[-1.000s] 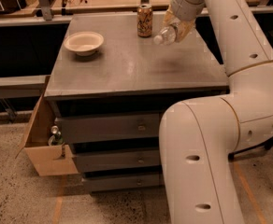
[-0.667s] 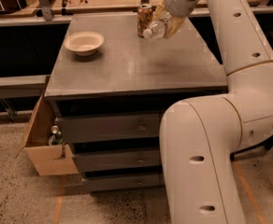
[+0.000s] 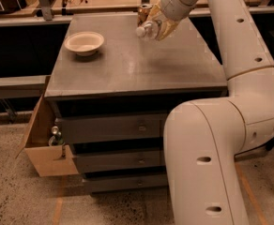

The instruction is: Move water bottle near paper bowl

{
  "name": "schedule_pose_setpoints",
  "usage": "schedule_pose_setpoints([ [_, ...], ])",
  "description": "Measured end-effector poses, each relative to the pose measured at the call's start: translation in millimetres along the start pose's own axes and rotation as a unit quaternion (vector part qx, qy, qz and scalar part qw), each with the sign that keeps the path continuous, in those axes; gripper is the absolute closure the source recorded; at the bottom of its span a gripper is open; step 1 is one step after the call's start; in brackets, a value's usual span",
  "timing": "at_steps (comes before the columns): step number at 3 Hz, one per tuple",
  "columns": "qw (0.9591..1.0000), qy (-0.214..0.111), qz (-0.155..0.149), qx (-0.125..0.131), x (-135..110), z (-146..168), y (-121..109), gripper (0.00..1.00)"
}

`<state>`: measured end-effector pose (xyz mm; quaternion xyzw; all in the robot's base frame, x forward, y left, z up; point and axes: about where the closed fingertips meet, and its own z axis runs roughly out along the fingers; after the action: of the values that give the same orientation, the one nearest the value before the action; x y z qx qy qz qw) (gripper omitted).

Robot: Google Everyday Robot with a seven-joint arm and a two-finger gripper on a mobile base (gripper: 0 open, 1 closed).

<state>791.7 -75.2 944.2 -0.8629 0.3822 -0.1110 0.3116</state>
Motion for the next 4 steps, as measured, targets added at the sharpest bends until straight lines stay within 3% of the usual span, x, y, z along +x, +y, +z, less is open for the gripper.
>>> schedule_pose_setpoints([
  [1, 0.9999, -0.003, -0.002, 0.015, -10.3, 4.9, -17.6, 1.0],
  [3, 0.9984, -0.051, -0.009, 0.021, -48.1, 23.6, -35.0, 1.0],
  [4, 0.998, -0.052, -0.016, 0.031, -57.9, 25.9, -45.6, 1.0],
])
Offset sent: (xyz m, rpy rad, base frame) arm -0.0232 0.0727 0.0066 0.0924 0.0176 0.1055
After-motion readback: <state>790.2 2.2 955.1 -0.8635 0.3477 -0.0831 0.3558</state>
